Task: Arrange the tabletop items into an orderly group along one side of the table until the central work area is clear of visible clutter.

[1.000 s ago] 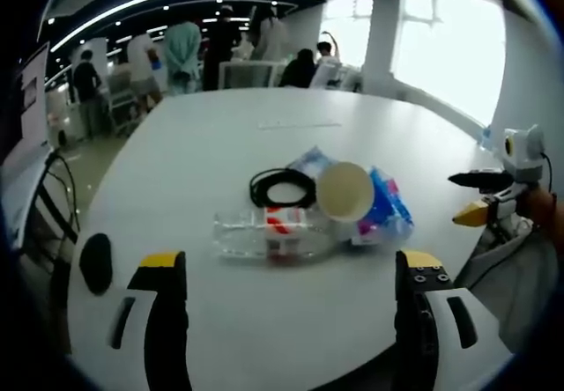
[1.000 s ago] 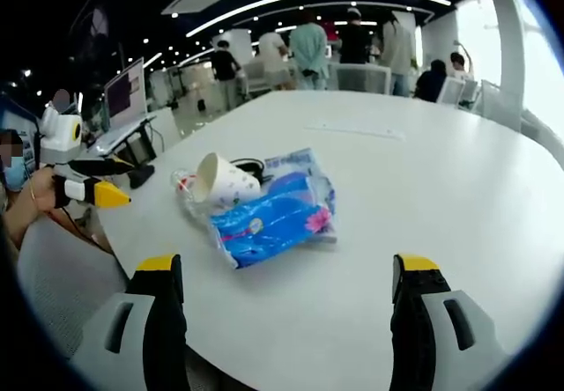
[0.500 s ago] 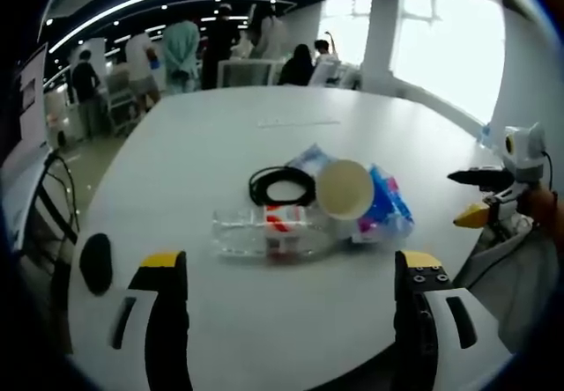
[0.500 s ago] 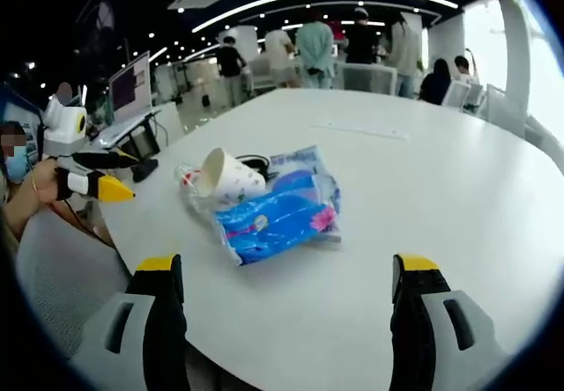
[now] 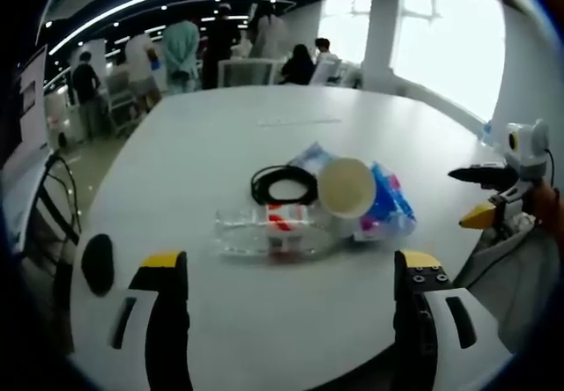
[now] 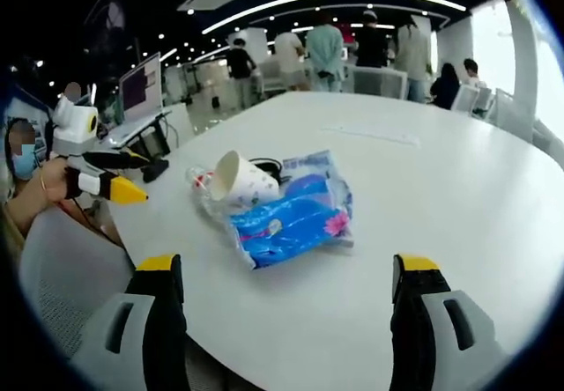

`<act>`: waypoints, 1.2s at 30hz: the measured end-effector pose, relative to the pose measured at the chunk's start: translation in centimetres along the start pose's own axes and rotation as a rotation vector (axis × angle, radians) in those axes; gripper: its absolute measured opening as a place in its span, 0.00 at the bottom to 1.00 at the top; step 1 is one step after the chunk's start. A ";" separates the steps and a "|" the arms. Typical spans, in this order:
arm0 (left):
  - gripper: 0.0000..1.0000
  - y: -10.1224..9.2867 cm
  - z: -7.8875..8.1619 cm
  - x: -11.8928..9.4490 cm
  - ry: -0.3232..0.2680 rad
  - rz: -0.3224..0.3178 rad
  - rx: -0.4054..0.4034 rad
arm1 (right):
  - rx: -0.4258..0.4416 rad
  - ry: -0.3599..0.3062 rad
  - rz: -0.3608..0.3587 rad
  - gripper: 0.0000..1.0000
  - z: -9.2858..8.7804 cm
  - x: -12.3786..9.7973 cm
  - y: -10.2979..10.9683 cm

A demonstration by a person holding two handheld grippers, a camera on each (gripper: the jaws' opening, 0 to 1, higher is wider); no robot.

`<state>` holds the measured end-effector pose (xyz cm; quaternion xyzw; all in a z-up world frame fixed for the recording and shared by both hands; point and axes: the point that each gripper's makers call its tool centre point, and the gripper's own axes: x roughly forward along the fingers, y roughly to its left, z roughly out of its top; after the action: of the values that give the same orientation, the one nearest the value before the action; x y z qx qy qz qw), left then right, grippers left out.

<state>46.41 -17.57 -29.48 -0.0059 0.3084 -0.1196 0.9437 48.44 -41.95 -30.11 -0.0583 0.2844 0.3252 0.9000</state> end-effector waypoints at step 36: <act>0.93 -0.4 0.0 0.0 -0.001 -0.013 0.016 | -0.053 -0.136 0.056 0.88 5.2 -0.2 -0.5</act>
<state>46.30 -17.96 -29.42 -0.0003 0.3071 -0.1280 0.9430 51.04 -40.93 -25.67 -0.0517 0.2153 0.3610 0.9059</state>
